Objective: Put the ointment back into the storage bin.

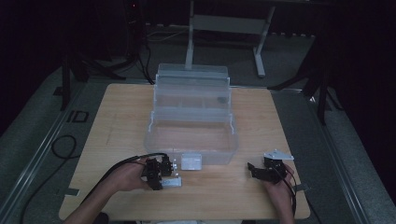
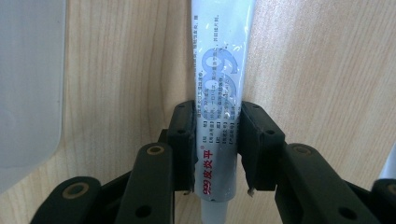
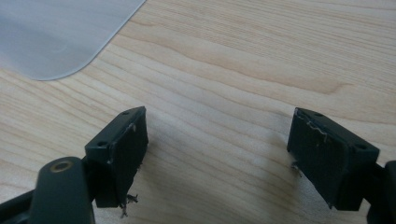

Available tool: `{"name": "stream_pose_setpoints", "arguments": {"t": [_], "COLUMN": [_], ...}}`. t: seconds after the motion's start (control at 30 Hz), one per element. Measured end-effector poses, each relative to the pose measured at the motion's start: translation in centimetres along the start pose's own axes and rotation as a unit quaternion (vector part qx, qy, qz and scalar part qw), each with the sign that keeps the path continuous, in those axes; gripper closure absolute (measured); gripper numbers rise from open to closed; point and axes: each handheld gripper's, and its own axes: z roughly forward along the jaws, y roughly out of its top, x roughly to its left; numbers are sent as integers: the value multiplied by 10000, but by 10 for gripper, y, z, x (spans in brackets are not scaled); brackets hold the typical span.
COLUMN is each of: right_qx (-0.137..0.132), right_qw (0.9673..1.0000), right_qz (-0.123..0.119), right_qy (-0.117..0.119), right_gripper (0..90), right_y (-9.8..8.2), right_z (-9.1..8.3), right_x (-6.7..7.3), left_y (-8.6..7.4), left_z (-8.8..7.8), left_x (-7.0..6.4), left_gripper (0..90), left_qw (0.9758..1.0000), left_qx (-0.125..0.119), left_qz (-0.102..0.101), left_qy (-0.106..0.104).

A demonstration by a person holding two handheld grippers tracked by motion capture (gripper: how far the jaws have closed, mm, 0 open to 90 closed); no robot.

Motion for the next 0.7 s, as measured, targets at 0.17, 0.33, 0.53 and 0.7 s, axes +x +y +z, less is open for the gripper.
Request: {"name": "stream_pose_setpoints", "arguments": {"t": [0.17, 0.33, 0.53, 0.7], "right_qx": [-1, -1, -3, -1], "right_qw": [10000, 10000, 10000, 10000], "right_qz": [-4, -6, -10, -7], "right_qy": [3, 5, 6, 6], "right_gripper": [199, 199, 199, 199], "right_y": [0, 0, 0, 0], "right_z": [0, 0, 0, 0], "right_x": [0, 0, 0, 0], "left_y": [-1, -4, -9, -15], "left_z": [-1, -3, -9, -16], "left_x": [-1, -2, -2, -2], "left_gripper": [701, 705, 706, 705], "left_qw": [10000, 9999, 10000, 9999], "left_qx": [-2, 75, -25, -79], "left_qz": [39, 90, 9, -69], "left_qy": [7, 55, 92, 122]}}
